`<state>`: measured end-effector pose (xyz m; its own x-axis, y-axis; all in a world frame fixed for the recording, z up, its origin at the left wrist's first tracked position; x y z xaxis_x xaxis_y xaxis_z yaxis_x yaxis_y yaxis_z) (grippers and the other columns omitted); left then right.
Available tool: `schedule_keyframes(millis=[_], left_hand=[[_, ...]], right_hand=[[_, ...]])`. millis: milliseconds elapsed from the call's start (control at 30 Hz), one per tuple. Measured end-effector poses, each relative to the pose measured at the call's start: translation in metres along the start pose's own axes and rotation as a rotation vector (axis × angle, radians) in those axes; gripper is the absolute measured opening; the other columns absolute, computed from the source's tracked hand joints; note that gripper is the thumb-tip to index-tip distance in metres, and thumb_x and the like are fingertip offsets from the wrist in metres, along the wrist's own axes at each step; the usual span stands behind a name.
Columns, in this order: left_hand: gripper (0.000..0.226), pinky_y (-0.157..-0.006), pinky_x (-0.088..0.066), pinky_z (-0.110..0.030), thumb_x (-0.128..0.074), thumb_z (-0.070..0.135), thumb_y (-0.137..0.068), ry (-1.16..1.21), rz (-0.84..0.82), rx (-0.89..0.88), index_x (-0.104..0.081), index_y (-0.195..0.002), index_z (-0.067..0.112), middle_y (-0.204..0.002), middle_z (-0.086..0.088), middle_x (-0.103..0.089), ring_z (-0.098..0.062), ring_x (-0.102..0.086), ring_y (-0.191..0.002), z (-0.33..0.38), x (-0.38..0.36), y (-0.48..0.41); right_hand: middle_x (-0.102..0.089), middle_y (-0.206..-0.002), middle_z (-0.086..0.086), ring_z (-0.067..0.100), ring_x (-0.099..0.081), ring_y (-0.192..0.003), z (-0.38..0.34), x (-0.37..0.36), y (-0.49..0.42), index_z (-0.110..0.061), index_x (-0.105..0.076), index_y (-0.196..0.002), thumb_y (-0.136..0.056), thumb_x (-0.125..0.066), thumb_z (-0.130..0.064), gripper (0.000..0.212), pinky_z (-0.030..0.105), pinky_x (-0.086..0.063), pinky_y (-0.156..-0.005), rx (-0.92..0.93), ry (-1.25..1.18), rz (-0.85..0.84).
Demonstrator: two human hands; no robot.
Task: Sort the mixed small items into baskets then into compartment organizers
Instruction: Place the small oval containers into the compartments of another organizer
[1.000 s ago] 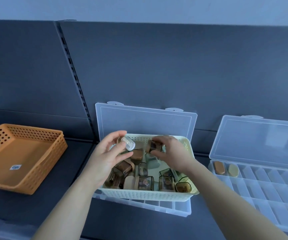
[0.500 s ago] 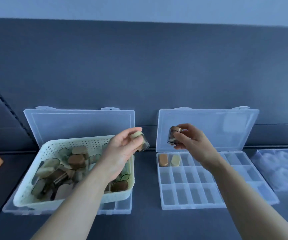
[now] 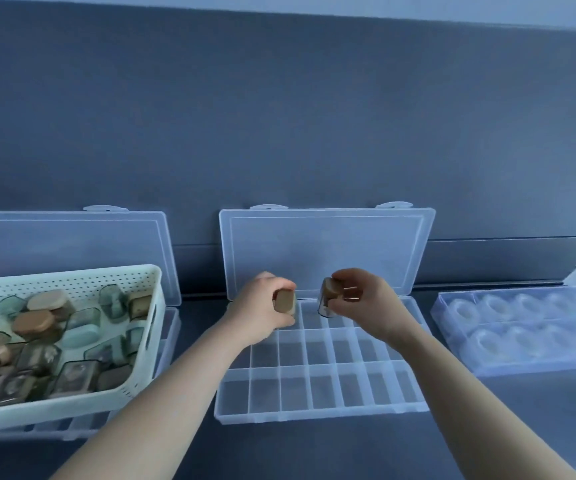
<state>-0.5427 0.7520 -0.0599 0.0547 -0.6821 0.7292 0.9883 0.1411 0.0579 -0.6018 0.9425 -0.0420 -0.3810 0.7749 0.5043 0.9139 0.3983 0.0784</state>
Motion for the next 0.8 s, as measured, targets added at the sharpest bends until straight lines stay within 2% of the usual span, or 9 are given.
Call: schedule_keyframes(millis=[100,167,267,333,433,533,633,700,800], left_hand=[[0.059,-0.092,-0.047,-0.035,-0.083,0.027,-0.070,-0.094,-0.023,0.021,-0.060,-0.124,0.026,-0.117,0.006,-0.051,-0.017,-0.052,-0.106,0.001,-0.009,-0.007],[0.060,-0.082,-0.043,-0.029,-0.083,0.031,-0.070,-0.139,-0.035,0.032,-0.060,-0.124,0.026,-0.114,0.007,-0.050,-0.015,-0.049,-0.105,-0.001,-0.014,-0.009],[0.059,-0.071,-0.032,-0.025,-0.083,0.034,-0.070,-0.198,-0.054,0.028,-0.060,-0.124,0.028,-0.108,0.009,-0.048,-0.014,-0.046,-0.104,-0.003,-0.019,-0.007],[0.064,-0.077,-0.033,-0.025,-0.083,0.035,-0.070,-0.188,-0.049,0.027,-0.058,-0.128,0.025,-0.113,0.008,-0.050,-0.016,-0.046,-0.110,-0.006,-0.020,-0.006],[0.064,-0.093,-0.037,-0.026,-0.080,0.034,-0.074,-0.141,0.000,0.026,-0.055,-0.132,0.023,-0.126,0.007,-0.050,-0.015,-0.043,-0.118,-0.012,-0.012,0.000],[0.050,-0.094,-0.031,-0.022,-0.070,0.028,-0.083,-0.179,0.031,0.003,-0.056,-0.131,0.025,-0.129,0.009,-0.052,-0.014,-0.039,-0.119,-0.024,0.001,0.008],[0.042,-0.097,-0.030,-0.025,-0.065,0.026,-0.088,-0.230,-0.010,0.006,-0.058,-0.129,0.028,-0.128,0.012,-0.054,-0.015,-0.037,-0.119,-0.033,0.005,0.013],[0.041,-0.100,-0.032,-0.027,-0.064,0.026,-0.089,-0.237,-0.017,0.010,-0.059,-0.129,0.027,-0.128,0.011,-0.054,-0.016,-0.038,-0.119,-0.035,0.005,0.013],[0.041,-0.102,-0.033,-0.030,-0.064,0.027,-0.089,-0.232,0.007,0.019,-0.058,-0.130,0.026,-0.128,0.010,-0.053,-0.015,-0.038,-0.119,-0.035,0.003,0.013]], right_hand=[[-0.067,-0.091,-0.015,-0.006,-0.065,-0.077,0.005,0.003,-0.002,-0.022,-0.059,-0.108,-0.075,-0.069,-0.010,0.037,0.015,-0.050,-0.066,0.009,0.011,-0.021],[-0.066,-0.090,-0.012,-0.006,-0.065,-0.074,0.008,0.002,-0.004,-0.019,-0.058,-0.106,-0.074,-0.069,-0.008,0.036,0.014,-0.050,-0.064,0.025,0.016,-0.040],[-0.065,-0.090,-0.011,0.001,-0.066,-0.080,0.011,-0.001,-0.007,-0.018,-0.058,-0.105,-0.072,-0.072,-0.008,0.037,0.018,-0.053,-0.073,0.053,0.048,-0.078],[-0.066,-0.093,-0.009,0.008,-0.065,-0.090,0.013,-0.005,-0.009,-0.020,-0.057,-0.104,-0.071,-0.075,-0.012,0.038,0.019,-0.052,-0.080,0.086,0.095,-0.096],[-0.064,-0.096,-0.009,0.007,-0.061,-0.093,0.015,-0.017,-0.014,-0.021,-0.059,-0.107,-0.074,-0.073,-0.020,0.036,0.013,-0.046,-0.077,0.132,0.196,-0.119],[-0.057,-0.097,-0.010,0.008,-0.054,-0.087,0.017,-0.027,-0.018,-0.020,-0.059,-0.111,-0.078,-0.069,-0.022,0.034,0.007,-0.038,-0.070,0.173,0.317,-0.116],[-0.053,-0.099,-0.007,0.009,-0.050,-0.088,0.019,-0.032,-0.019,-0.016,-0.060,-0.109,-0.079,-0.064,-0.017,0.029,0.001,-0.033,-0.062,0.195,0.406,-0.158],[-0.051,-0.101,-0.005,0.010,-0.048,-0.092,0.020,-0.033,-0.018,-0.016,-0.062,-0.106,-0.080,-0.064,-0.016,0.026,0.002,-0.032,-0.064,0.200,0.431,-0.183],[-0.050,-0.105,-0.004,0.012,-0.050,-0.098,0.021,-0.034,-0.017,-0.016,-0.063,-0.105,-0.081,-0.064,-0.020,0.024,0.014,-0.034,-0.073,0.190,0.441,-0.199]])
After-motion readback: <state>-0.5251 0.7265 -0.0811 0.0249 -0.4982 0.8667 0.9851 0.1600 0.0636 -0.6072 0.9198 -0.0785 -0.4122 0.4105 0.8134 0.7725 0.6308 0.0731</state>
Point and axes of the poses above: each hand's wrist, its own y-axis away from the middle knuckle, its own x-axis out of the back of the hand, z = x × y, the point moved 2 cm from there along -y, towards the middle knuckle
